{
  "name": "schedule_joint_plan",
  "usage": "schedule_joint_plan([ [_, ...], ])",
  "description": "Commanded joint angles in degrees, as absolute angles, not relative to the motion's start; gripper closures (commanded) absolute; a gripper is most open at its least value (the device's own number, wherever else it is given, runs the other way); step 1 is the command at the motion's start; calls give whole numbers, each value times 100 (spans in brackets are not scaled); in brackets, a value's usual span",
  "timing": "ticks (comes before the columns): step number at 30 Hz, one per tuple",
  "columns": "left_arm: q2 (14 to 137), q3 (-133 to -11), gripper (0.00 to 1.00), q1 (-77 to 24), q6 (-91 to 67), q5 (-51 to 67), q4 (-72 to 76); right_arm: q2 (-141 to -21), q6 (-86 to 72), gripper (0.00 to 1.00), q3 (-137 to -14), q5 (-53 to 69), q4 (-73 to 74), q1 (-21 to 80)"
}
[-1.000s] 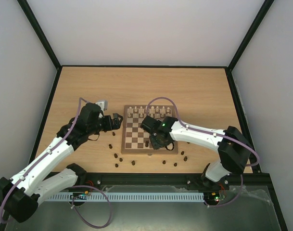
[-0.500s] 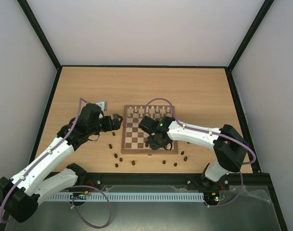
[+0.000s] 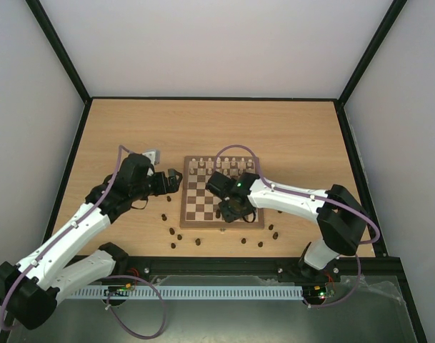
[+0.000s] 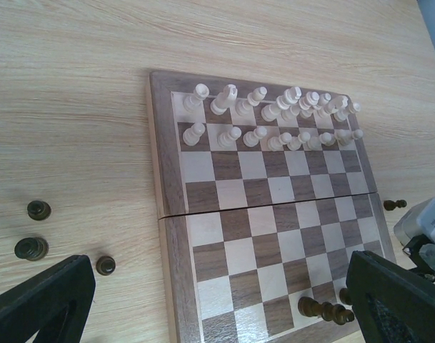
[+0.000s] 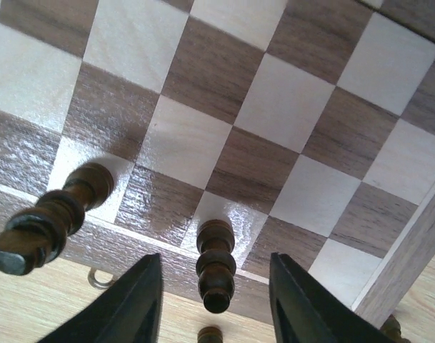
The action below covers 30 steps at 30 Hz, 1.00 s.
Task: Set up the chess pieces on the board
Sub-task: Place the chess piece on the chessboard, then pick up the chess piece at the center of the board.
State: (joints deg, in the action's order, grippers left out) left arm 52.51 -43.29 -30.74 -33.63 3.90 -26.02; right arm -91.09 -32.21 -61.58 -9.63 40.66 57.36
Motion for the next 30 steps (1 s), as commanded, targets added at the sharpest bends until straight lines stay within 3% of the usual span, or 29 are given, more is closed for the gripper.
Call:
schedule_joint_plan([
  [1,5337,-4310,1,-3065,-3294,304,-2524,-8815,-3208,55,-6427,-1228,4418,5713],
  [5,5491,-4542,0,-3051,-3249,222,-2615,-8309,-3206,40,-6534,-1497,4396,5667],
  [7,5551,-4720,1,-3038,-3227,119,-2697,-7973,-3217,26,-6484,-1528,4270,5572],
  [9,5599,-4857,1,-3033,-3209,38,-2767,-7640,-3180,4,-6363,-1455,4124,5434],
  [10,5633,-4914,1,-3020,-3208,-2,-2799,-7511,-3163,1,-6304,-1417,4062,5378],
  [30,6904,-5181,1,-2654,-3695,-623,-4197,-5989,-3028,1,-4979,-1040,3088,5258],
])
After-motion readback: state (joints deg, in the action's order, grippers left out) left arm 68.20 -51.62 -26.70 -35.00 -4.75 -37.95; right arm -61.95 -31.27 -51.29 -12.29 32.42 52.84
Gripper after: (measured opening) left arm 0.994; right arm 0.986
